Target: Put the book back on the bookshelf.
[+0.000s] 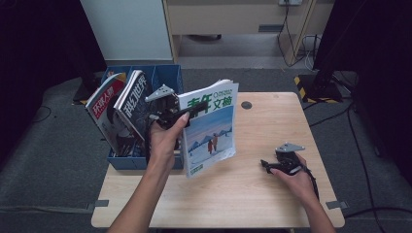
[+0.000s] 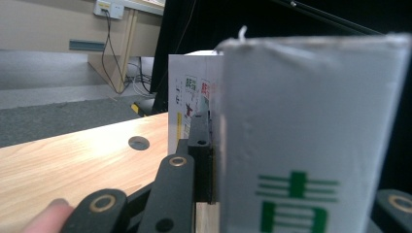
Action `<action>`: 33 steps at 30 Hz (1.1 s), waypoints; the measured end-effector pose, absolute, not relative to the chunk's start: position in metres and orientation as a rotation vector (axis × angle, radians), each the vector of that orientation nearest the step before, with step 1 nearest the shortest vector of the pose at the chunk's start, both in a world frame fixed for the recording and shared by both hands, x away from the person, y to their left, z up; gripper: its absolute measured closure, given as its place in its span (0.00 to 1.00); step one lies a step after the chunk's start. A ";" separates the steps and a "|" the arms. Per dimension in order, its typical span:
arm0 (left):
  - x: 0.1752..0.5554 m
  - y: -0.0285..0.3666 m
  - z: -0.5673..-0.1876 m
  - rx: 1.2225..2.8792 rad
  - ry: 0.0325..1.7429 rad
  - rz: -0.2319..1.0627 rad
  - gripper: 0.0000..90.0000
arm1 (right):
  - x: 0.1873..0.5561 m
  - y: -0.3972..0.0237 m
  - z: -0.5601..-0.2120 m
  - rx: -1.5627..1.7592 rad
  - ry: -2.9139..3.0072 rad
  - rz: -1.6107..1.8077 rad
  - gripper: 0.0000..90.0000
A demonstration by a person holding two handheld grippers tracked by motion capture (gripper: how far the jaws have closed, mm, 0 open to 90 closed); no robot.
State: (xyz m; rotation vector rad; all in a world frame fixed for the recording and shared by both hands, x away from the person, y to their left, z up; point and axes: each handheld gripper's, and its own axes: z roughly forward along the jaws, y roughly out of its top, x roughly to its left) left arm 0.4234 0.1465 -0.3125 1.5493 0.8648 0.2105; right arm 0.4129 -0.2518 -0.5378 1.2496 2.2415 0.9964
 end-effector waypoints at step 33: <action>0.412 0.186 -0.293 1.505 0.882 0.268 0.81 | 0.413 -0.252 -0.538 1.258 2.239 0.996 0.24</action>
